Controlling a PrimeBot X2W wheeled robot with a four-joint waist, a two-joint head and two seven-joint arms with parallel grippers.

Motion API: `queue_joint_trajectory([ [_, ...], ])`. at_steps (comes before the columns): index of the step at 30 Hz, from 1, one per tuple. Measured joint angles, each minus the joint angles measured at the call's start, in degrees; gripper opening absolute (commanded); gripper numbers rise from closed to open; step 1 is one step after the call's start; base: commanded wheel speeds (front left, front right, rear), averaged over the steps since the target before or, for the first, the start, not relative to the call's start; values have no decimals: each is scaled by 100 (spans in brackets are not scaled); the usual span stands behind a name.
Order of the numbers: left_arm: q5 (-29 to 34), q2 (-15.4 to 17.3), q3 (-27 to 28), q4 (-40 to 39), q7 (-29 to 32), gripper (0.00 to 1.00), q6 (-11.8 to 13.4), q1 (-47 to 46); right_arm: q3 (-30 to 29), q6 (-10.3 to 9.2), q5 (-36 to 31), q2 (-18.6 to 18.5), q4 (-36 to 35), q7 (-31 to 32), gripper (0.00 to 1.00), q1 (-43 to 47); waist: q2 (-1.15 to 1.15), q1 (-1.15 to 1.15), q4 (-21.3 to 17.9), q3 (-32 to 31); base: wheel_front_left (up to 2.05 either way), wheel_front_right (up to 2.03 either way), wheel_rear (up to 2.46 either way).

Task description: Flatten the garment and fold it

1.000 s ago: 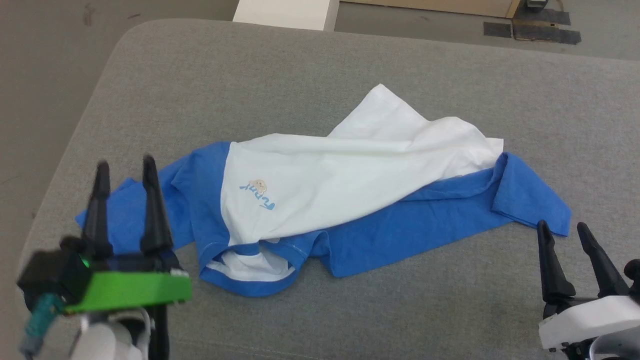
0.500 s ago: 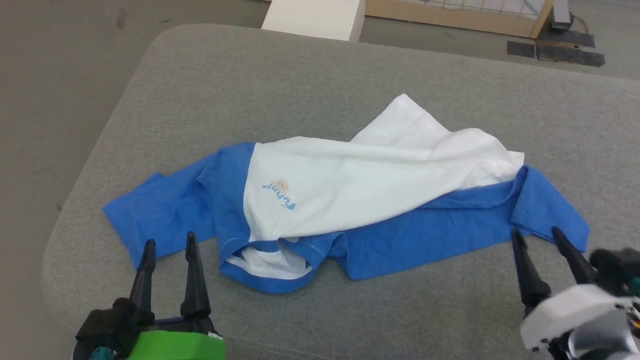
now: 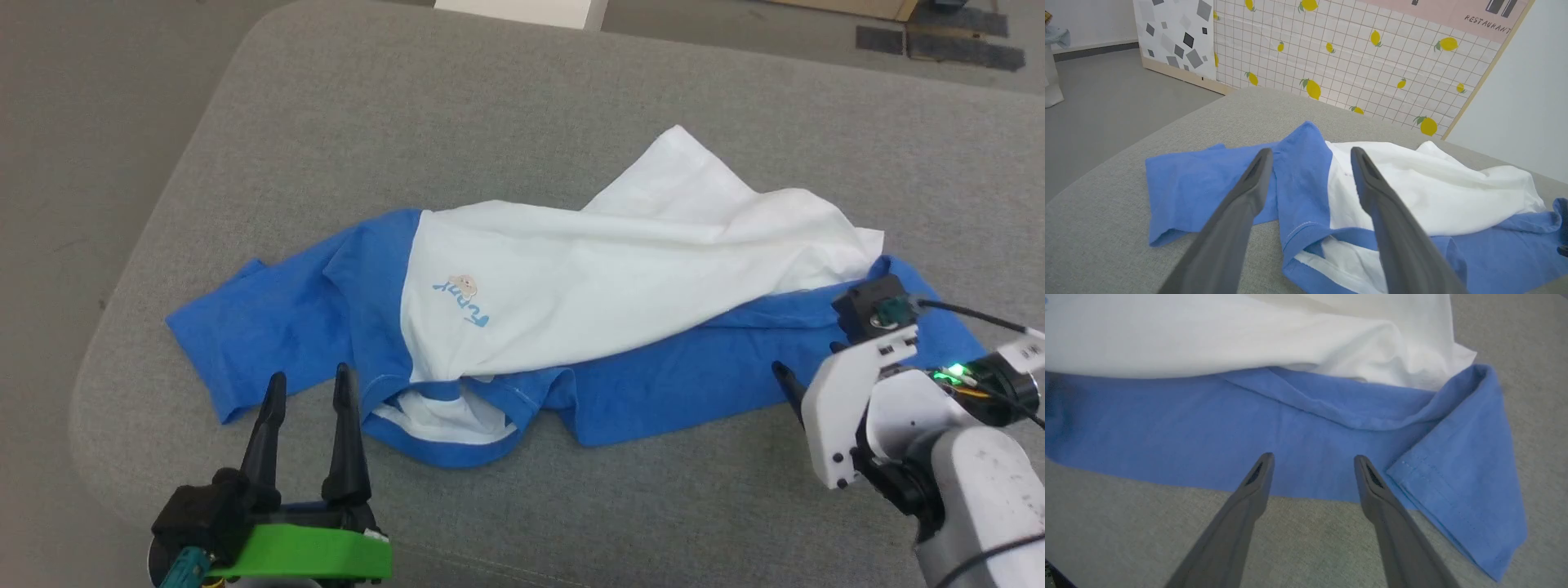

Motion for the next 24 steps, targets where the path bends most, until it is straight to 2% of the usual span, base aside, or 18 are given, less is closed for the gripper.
queue_joint_trajectory([
  [6, -1, -13, -127, 90, 0, 100, -10, -157, 398, 0, 86, -194, 829, 552, 100, -486, 0, 0, 161, 146, 0, 0, 0],
  [7, -2, -14, -152, 92, 0, 100, -8, -174, 410, 0, 103, -204, 896, 608, 98, -554, 0, 0, 190, 159, 0, 0, 0],
  [8, -4, -14, -178, 96, 0, 100, -8, -192, 423, 0, 107, -227, 972, 666, 38, -634, 0, 0, 225, 174, 0, 0, 0],
  [9, -4, -15, -210, 104, 0, 100, -7, -214, 410, 0, 111, -236, 1038, 706, 15, -697, 0, 0, 261, 190, 0, 0, 0],
  [10, -9, -15, -233, 113, 0, 100, -7, -236, 370, 0, 124, -234, 1095, 704, 0, -739, 0, 0, 296, 205, 0, 0, 0],
  [18, -2, -16, -276, 189, 0, 100, 7, -277, 226, 0, 298, -242, 1261, 272, 0, -800, 0, 0, 379, 148, 0, 0, 0],
  [24, 53, -18, -230, 234, 0, 100, -1, -214, -193, 1, 620, -282, 834, -70, 0, -573, 0, 0, 195, -116, 0, 0, 0],
])
